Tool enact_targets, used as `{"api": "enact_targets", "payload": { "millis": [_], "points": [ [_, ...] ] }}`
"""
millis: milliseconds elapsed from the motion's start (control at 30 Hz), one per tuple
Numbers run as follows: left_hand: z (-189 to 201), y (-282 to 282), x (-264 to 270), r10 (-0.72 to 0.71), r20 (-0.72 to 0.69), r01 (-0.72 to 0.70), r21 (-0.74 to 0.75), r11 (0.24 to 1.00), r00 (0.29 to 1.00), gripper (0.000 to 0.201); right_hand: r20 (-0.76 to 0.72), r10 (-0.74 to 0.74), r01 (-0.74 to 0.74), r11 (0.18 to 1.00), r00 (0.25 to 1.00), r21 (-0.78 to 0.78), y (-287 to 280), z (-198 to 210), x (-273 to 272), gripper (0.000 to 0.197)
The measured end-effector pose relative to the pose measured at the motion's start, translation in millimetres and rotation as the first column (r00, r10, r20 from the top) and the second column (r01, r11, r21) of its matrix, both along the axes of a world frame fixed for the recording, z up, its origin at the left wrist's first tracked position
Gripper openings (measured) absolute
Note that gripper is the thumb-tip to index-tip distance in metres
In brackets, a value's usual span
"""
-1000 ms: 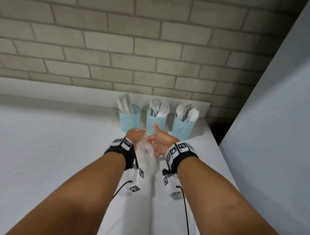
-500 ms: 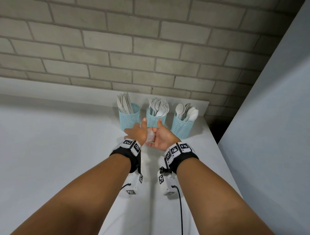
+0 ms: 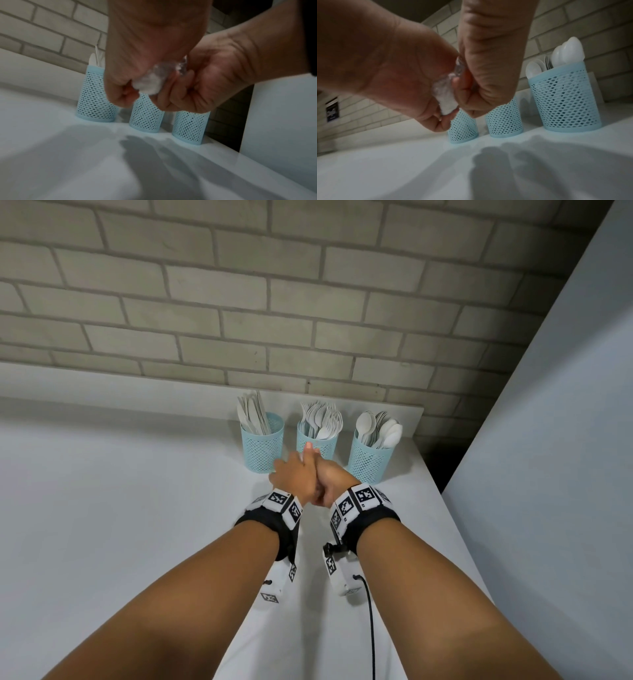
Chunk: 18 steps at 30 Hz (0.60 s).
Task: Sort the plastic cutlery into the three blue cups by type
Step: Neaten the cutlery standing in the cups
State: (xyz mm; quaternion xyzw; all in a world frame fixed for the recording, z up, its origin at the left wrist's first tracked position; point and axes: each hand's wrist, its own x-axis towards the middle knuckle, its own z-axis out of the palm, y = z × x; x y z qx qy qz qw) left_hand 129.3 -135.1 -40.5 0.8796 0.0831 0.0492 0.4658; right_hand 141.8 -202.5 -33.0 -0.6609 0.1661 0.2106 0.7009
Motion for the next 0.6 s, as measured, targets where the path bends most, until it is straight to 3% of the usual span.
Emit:
{"api": "enact_targets", "payload": {
  "millis": [100,233,333,433,500,600],
  "points": [
    [7.2,-1.2,2.0,-0.053,-0.071,0.047,-0.077,0.996,0.996,0.062,0.135,-0.041,0.061,0.987,0.990,-0.147,-3.5,4.6,-3.3,0.056],
    [13.9,-7.9,-2.3,-0.024,0.028,0.026,-0.075,0.997,0.999,0.057,0.280,-0.010,0.063,0.981,0.960,-0.182,-8.6,0.5,-1.9,0.052],
    [13.8,-7.0,-7.3,-0.034,0.139,0.042,-0.058,0.997,0.990,0.060,0.128,0.026,-0.006,0.988,0.991,-0.155,-13.3,5.6,-5.4,0.056],
    [21.2,-10.3,-16.4,-0.052,0.171,0.048,0.025,0.999,0.984,0.061,-0.030,0.100,-0.098,0.992,0.995,0.075,-17.9,19.1,-16.0,0.058],
    [26.2,-13.8,-17.3,0.030,0.151,-0.050,0.133,0.990,0.988,0.061,-0.072,0.101,-0.083,0.973,0.992,0.214,-19.8,27.7,-17.0,0.065],
    [21.7,-15.4,-11.3,0.107,0.138,-0.150,0.351,0.924,0.985,0.049,-0.078,0.051,-0.038,0.985,0.996,0.167,-16.4,33.0,-14.9,0.066]
  ]
}}
